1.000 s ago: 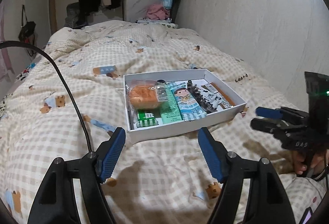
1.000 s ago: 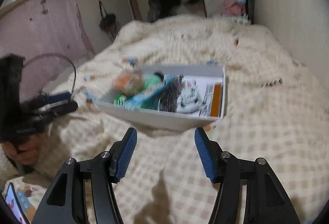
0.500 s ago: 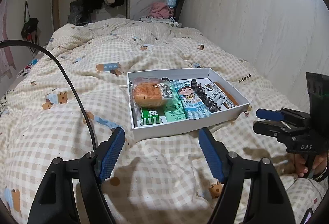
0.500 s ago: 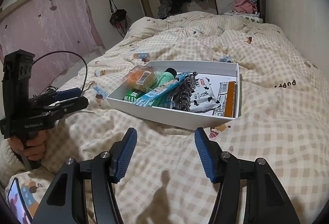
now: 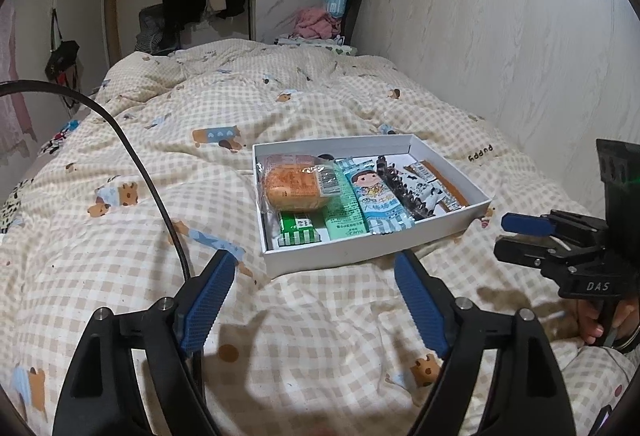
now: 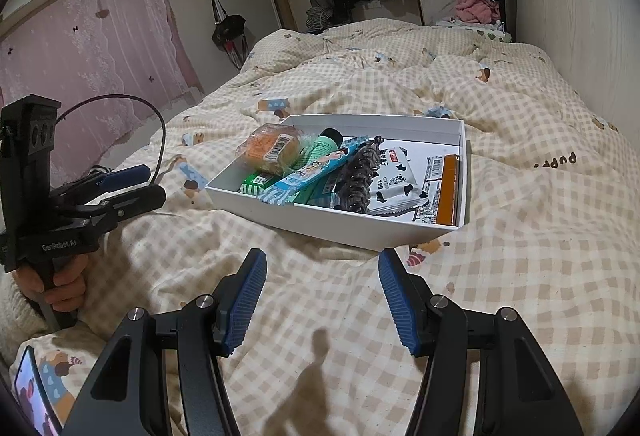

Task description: Organize objects

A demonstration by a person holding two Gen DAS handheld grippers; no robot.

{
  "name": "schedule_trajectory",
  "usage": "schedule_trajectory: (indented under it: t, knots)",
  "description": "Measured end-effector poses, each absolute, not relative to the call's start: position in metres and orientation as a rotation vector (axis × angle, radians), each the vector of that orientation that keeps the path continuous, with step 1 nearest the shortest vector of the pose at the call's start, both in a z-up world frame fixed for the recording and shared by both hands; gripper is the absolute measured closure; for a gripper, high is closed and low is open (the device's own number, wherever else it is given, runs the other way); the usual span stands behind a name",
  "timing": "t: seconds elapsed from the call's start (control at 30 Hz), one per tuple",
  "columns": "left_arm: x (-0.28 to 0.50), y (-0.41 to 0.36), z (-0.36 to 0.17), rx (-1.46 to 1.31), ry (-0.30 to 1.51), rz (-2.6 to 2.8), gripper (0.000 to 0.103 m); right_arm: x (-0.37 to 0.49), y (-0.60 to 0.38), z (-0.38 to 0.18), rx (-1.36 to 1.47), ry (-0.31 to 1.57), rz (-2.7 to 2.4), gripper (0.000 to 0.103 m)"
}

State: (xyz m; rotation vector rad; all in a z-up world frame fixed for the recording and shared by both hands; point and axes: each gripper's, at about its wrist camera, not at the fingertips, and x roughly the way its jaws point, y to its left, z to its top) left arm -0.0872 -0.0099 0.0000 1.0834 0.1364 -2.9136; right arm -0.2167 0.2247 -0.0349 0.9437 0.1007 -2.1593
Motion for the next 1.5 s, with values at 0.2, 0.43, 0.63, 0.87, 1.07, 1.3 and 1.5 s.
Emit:
schedule_trajectory:
  t: [0.2, 0.43, 0.63, 0.87, 1.07, 1.3, 1.5]
  knots:
    - [-0.0863, -0.0116, 0.0003, 1.077, 0.127, -2.899, 0.016, -0.2168, 0.2246, -0.0355, 0.945, 0.101, -2.159, 0.043]
    - [-0.0851, -0.0114, 0.0033, 1.059, 0.118, -2.920, 0.003, -0.2168, 0.2241, -0.0355, 0.945, 0.102, -2.159, 0.043]
    - [-0.0860, -0.0107, 0.0026, 1.066, 0.113, -2.922, 0.002, -0.2168, 0.2242, -0.0359, 0.947, 0.102, -2.159, 0.043]
    - [-0.0865, -0.0093, 0.0013, 1.073, 0.108, -2.922, 0.002, -0.2168, 0.2242, -0.0360, 0.947, 0.102, -2.159, 0.043]
    - [-0.0869, -0.0086, 0.0006, 1.080, 0.105, -2.919, 0.001, -0.2169, 0.2243, -0.0359, 0.947, 0.102, -2.159, 0.043]
    - [-0.0875, -0.0086, -0.0003, 1.090, 0.101, -2.917, 0.001, -0.2169, 0.2244, -0.0358, 0.948, 0.103, -2.159, 0.043]
    - [-0.0877, -0.0082, -0.0013, 1.096, 0.097, -2.914, 0.001, -0.2169, 0.2246, -0.0359, 0.948, 0.103, -2.159, 0.043]
